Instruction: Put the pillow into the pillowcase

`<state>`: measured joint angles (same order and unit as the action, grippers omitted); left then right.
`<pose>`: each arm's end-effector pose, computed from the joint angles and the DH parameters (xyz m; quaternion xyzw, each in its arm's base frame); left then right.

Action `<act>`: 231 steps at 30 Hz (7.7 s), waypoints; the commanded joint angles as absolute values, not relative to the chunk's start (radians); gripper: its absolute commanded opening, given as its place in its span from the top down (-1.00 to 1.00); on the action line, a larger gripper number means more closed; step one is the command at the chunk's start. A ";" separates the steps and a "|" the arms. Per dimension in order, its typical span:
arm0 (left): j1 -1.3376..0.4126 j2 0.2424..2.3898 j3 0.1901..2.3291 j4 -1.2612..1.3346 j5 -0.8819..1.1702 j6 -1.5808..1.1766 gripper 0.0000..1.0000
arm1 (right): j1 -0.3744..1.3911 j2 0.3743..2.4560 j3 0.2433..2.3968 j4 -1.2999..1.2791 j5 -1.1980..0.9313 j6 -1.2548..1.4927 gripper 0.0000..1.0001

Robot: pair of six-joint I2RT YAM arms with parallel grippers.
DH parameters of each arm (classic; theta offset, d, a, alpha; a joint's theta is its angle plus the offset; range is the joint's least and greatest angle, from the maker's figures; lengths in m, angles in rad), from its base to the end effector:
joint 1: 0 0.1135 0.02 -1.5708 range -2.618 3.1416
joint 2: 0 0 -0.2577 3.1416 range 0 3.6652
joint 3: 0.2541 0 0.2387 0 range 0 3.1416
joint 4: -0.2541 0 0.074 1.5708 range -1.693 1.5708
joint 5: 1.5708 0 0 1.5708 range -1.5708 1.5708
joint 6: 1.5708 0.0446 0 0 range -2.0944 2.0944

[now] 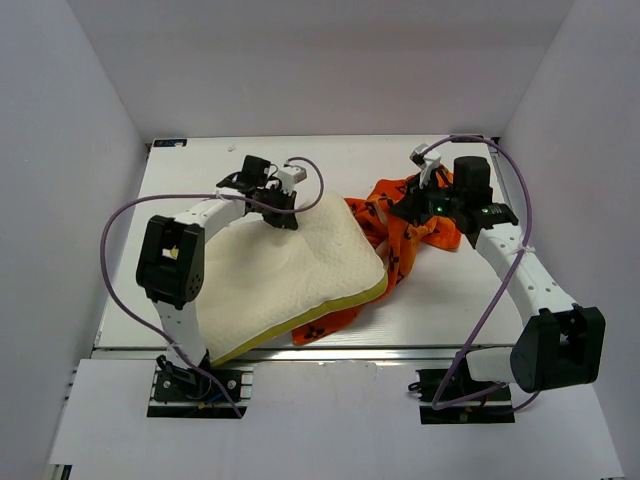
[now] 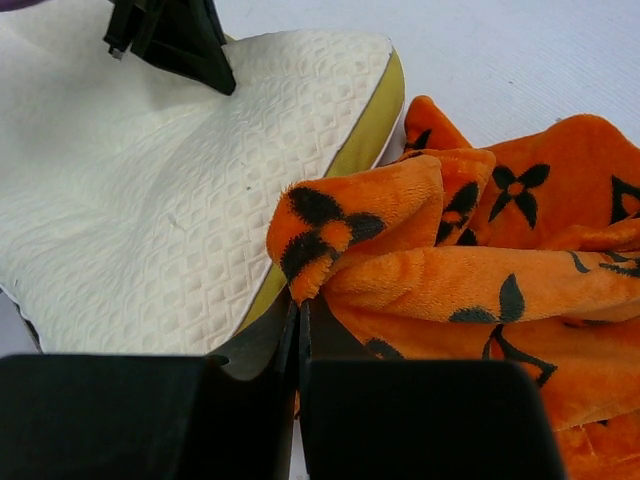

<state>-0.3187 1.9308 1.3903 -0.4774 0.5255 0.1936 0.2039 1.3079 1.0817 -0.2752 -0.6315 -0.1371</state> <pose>0.3718 -0.1462 0.1914 0.3040 0.8807 -0.2659 0.2474 0.2768 0.0841 0.3161 -0.2947 0.7792 0.2832 0.4752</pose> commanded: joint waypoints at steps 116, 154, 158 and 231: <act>-1.100 1.473 1.069 0.134 -0.038 -0.020 1.00 | 0.437 1.370 1.252 0.158 -0.649 0.345 1.00; -0.784 1.417 1.379 0.207 0.072 -0.051 1.00 | 0.601 1.405 1.433 -0.100 -0.712 0.192 1.00; -0.706 1.460 1.275 0.296 -0.035 -0.155 1.00 | 0.542 1.414 1.382 -0.173 -0.604 0.069 0.40; -0.841 1.490 0.979 0.049 -0.004 -0.176 1.00 | 0.299 1.289 0.875 -0.052 -0.593 0.483 0.90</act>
<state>-0.9081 1.5864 0.9302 -0.0921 -0.1806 -0.1051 0.2886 1.2980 0.7670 -0.1032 -0.4870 0.4580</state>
